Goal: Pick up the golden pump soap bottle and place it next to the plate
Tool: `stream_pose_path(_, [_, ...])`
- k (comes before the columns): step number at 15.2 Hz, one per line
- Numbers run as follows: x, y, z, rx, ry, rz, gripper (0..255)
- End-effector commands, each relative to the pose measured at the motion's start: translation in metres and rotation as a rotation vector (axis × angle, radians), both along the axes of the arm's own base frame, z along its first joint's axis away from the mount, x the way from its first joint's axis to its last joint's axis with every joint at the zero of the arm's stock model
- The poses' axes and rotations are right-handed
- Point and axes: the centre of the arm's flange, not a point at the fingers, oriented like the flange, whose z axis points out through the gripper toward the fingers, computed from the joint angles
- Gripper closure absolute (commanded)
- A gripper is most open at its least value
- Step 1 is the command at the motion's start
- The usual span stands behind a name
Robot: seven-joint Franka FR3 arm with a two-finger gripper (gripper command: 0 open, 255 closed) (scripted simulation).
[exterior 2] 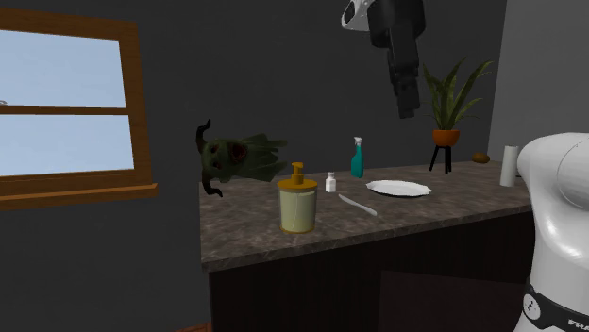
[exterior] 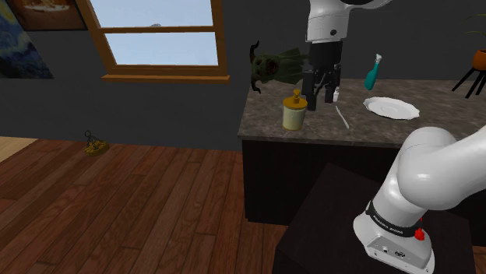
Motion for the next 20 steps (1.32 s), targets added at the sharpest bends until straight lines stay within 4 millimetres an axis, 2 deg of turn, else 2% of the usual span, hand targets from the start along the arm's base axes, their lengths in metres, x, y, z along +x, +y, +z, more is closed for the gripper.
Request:
stream_pose_path(1, [0.000,0.000,0.000,0.000,0.000,0.000,0])
stream_pose_path(20, [0.115,-0.189,-0.075,-0.081,-0.087,-0.052,0])
